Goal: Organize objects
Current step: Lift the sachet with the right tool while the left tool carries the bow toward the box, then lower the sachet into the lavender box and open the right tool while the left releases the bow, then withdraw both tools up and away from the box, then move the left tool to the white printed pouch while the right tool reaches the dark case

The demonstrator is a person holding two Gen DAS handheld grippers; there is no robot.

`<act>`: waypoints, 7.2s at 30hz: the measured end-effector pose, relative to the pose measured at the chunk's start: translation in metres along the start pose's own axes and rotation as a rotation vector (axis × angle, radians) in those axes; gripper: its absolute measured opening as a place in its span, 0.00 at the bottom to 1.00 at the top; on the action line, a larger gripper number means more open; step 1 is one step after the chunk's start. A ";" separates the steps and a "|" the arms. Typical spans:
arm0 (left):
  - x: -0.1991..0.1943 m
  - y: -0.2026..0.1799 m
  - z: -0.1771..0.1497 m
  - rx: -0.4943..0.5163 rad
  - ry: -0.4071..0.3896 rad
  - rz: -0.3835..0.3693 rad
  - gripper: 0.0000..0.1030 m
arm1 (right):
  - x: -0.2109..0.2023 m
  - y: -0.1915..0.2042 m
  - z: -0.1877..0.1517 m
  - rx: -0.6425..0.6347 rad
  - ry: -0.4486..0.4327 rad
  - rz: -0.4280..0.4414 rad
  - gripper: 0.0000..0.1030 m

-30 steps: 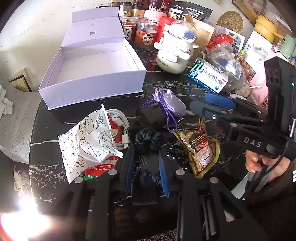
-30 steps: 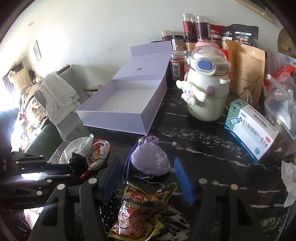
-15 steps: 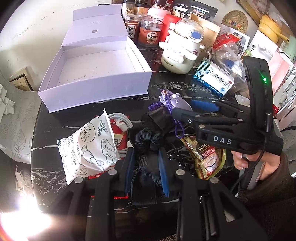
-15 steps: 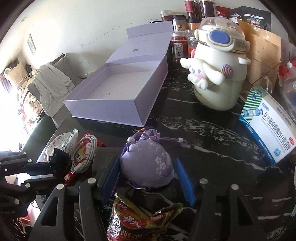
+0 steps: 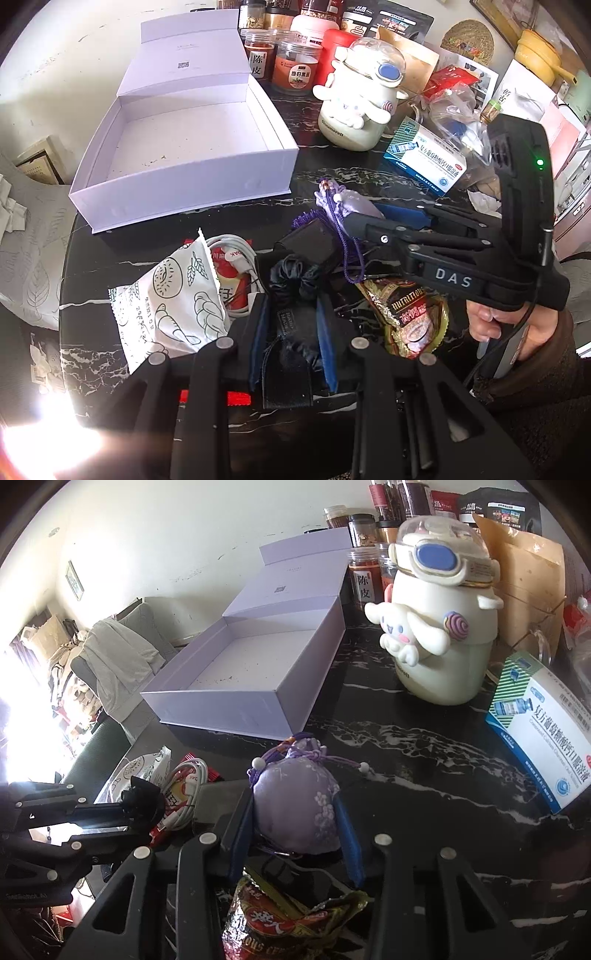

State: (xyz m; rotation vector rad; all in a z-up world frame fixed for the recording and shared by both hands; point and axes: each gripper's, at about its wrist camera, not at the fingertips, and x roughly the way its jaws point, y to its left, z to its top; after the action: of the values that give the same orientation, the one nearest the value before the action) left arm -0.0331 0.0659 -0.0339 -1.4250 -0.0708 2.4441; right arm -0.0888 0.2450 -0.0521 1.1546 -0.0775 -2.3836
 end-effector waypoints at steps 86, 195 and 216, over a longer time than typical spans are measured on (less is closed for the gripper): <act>0.077 0.143 0.252 0.109 -0.098 0.218 0.24 | 0.083 0.036 0.215 -0.244 -0.132 0.047 0.41; -0.102 0.054 0.125 0.064 -0.251 0.390 0.76 | -0.068 0.104 0.124 -0.326 -0.241 -0.199 0.66; -0.093 0.035 0.050 0.039 -0.201 0.354 0.76 | -0.073 0.103 0.054 -0.288 -0.188 -0.190 0.66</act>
State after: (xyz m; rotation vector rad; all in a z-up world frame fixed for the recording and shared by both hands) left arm -0.0421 0.0115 0.0629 -1.2598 0.2013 2.8513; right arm -0.0498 0.1787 0.0618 0.8352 0.3166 -2.5588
